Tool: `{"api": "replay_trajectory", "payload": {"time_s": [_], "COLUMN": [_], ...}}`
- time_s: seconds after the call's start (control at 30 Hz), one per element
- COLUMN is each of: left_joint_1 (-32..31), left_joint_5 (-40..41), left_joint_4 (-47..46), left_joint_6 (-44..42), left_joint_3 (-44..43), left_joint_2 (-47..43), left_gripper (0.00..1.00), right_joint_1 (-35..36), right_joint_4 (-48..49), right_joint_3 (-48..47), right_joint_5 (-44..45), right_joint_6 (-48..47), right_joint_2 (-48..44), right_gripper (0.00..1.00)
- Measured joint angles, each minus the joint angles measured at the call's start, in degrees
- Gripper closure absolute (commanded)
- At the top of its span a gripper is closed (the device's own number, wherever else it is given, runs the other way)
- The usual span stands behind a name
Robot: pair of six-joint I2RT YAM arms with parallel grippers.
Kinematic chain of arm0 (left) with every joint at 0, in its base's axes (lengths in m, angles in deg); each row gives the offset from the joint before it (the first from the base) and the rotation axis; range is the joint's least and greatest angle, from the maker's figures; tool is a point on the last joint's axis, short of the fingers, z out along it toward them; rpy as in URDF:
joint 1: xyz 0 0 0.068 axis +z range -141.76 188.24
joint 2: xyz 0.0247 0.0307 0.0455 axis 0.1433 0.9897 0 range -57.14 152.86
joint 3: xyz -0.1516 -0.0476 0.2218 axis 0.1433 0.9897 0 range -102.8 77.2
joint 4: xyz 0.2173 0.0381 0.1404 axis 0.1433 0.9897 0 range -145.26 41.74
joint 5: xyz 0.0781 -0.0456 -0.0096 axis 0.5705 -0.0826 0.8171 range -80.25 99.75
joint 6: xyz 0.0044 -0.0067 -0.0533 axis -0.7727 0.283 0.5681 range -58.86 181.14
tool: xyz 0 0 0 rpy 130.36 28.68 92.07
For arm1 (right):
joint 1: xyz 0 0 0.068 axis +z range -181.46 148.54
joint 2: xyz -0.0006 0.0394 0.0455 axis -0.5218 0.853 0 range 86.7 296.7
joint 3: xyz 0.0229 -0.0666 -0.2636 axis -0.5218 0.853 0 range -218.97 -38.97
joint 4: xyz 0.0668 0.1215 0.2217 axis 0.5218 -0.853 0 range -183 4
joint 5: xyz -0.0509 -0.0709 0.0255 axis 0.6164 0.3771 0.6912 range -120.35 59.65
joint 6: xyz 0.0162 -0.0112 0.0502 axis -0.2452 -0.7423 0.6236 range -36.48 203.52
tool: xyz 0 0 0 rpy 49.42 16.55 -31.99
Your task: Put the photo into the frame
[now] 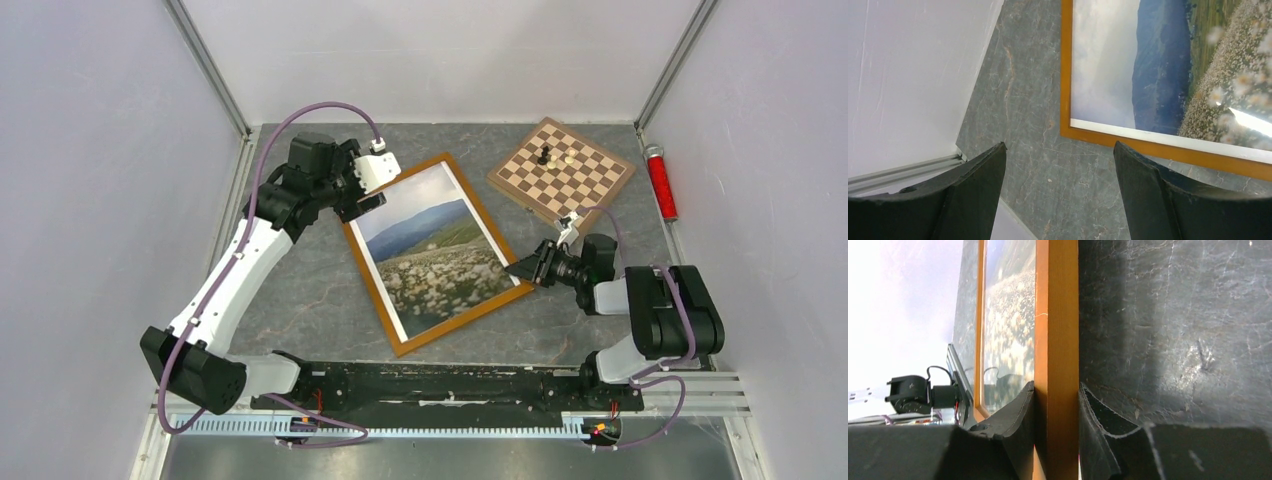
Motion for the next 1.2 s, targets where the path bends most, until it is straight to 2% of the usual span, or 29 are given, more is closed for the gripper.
{"api": "replay_trajectory", "payload": {"time_s": [0.17,0.63,0.73,0.83,0.93,1.13,1.2], "left_joint_1": [0.0,0.0,0.0,0.0,0.0,0.0,0.0], "left_joint_5": [0.8,1.1,1.1,1.1,1.1,1.7,2.2], "left_joint_4": [-0.3,-1.2,-1.8,-2.0,-2.1,-2.1,-2.1], "left_joint_6": [0.0,0.0,0.0,0.0,0.0,0.0,0.0], "left_joint_3": [1.1,2.8,2.8,2.8,2.8,3.1,3.4], "left_joint_2": [0.0,0.0,0.0,0.0,0.0,0.0,-0.1], "left_gripper": [0.15,0.15,0.15,0.15,0.15,0.15,0.15], "right_joint_1": [4.0,7.8,8.7,9.3,9.4,9.5,9.5], "right_joint_4": [9.3,19.8,20.9,21.6,21.3,19.3,18.4], "right_joint_3": [1.5,-0.2,-1.0,-1.6,-1.9,-2.8,-3.2], "right_joint_5": [4.8,13.6,15.0,16.1,16.5,17.3,17.0], "right_joint_6": [4.7,7.0,7.3,7.6,7.6,4.8,3.5], "right_joint_2": [3.3,11.9,12.9,13.5,13.9,13.3,12.3], "right_gripper": [1.00,0.99,0.88,0.73,0.63,0.34,0.30]}}
